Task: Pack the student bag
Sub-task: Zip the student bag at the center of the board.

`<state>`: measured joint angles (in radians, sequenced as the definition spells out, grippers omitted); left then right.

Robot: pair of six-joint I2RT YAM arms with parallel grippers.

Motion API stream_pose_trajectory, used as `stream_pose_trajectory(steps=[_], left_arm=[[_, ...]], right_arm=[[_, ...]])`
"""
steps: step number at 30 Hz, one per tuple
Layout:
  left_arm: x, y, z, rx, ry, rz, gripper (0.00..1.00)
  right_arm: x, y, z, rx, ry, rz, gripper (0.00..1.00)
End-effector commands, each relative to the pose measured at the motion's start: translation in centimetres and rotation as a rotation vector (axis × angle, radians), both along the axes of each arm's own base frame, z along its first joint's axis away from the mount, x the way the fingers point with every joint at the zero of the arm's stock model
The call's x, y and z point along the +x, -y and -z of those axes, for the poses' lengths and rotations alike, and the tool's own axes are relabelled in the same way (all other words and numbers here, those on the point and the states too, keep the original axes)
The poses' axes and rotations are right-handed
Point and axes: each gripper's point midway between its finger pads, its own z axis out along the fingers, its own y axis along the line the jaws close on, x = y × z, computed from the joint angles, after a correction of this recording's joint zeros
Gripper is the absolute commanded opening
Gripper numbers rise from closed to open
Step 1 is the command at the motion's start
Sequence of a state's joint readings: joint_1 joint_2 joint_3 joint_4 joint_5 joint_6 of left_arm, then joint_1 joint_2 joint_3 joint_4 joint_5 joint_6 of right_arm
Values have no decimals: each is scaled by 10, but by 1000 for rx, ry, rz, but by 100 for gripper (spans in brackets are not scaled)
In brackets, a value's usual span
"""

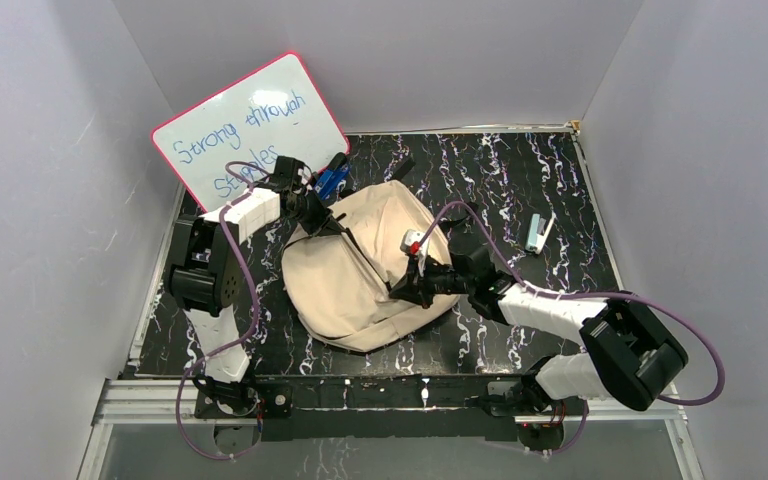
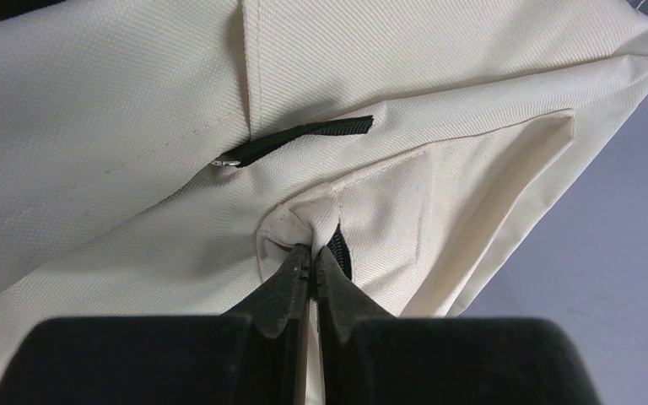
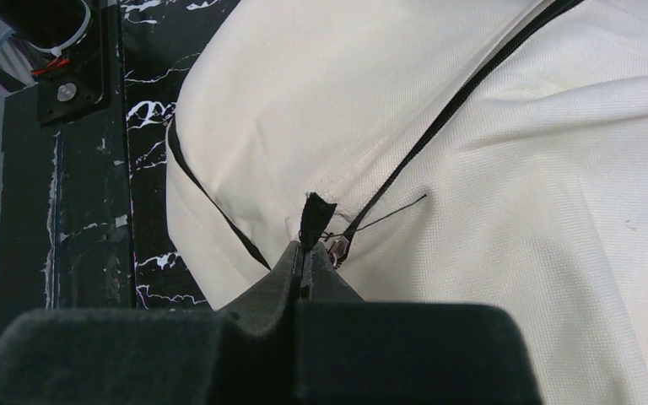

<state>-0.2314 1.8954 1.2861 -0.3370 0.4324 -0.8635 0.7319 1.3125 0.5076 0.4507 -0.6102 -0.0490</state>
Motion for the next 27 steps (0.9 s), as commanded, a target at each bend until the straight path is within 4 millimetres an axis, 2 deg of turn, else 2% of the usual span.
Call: stream_pose_trajectory(steps=[1,3,4,8,10,14,18,21,23,24,27], left_arm=[[56,-22,-20,45,210,-53,0],[59,-16,-36,11,266,-25,1],[60,-15,-45,4,295,-12,5],[62,-21,-77,48,400,20,32],[61,-28,-94,85,451,29,39],[54,-45,-126,173,559,45,46],[43,-71,-159,297,670,21,55],[28,-98,-181,421,720,-36,63],[17,-118,-189,506,734,-88,72],[11,-125,-190,538,738,-105,77],[-7,-144,-198,607,754,-156,89]], right_arm=[[-15,4,2,-39,-86,-3,5],[-1,2,-10,-34,-41,39,21],[5,0,-17,-30,-17,54,25],[27,-5,-46,-15,71,107,41],[38,-5,-61,-1,109,153,45],[65,5,-99,27,224,300,54],[104,40,-140,55,320,611,76],[127,68,-157,9,342,803,86],[142,85,-155,-57,266,932,93],[151,94,-147,-108,203,986,97],[166,119,-135,-198,18,1048,99]])
